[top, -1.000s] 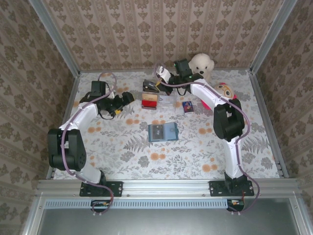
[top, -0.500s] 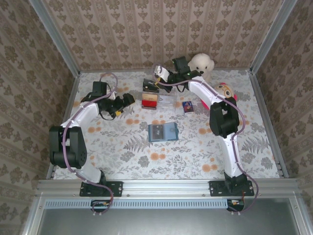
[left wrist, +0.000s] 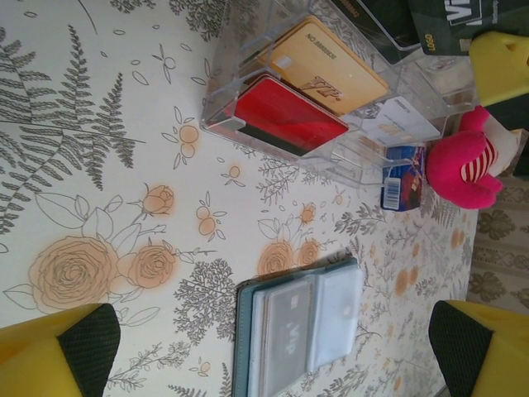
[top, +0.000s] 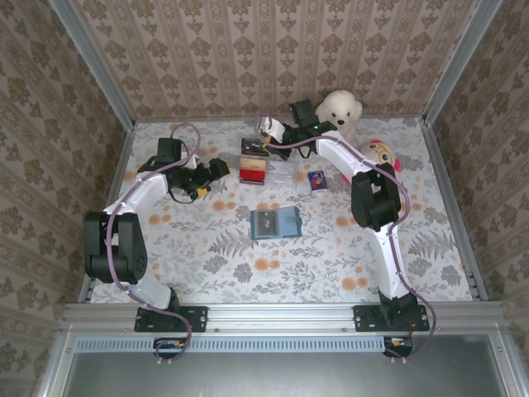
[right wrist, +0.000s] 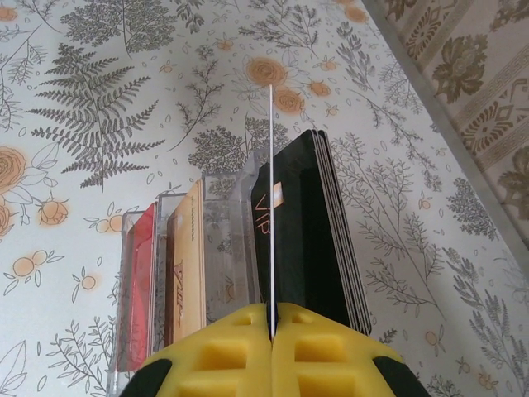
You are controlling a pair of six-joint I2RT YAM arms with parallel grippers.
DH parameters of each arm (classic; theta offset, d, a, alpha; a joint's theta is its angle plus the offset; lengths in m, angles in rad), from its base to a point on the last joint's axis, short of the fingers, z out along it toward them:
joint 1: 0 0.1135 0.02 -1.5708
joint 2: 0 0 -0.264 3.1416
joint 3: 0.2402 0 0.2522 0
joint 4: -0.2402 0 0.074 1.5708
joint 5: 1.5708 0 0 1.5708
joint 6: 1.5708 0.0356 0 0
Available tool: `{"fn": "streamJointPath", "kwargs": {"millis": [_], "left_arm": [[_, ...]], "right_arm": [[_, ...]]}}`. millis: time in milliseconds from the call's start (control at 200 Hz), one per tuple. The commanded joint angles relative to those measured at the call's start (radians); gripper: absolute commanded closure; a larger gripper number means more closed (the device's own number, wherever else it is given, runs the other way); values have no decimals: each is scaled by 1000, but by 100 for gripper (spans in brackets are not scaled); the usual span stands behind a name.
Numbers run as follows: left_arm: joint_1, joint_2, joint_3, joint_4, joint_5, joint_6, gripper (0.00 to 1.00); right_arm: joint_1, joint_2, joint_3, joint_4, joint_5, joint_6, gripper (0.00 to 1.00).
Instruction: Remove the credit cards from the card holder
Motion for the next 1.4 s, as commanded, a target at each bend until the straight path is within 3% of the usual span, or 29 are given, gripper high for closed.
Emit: {"fn": "streamJointPath", "kwargs": {"millis": [0, 500, 890, 1395], "left_arm": [[-13, 13, 7, 1, 35, 15, 0], [-23, 32, 12, -9, 35, 15, 0], [-26, 39, 20, -25, 27, 27, 0], [-34, 45, 14, -30, 24, 38, 0]], "right_arm": [[-6, 8, 37, -20, 3, -40, 100], [-14, 14, 67, -13, -47, -56, 100], [-20, 58, 88, -89, -26, -140, 100], [-7, 94, 132, -74, -2, -103, 96]]}}
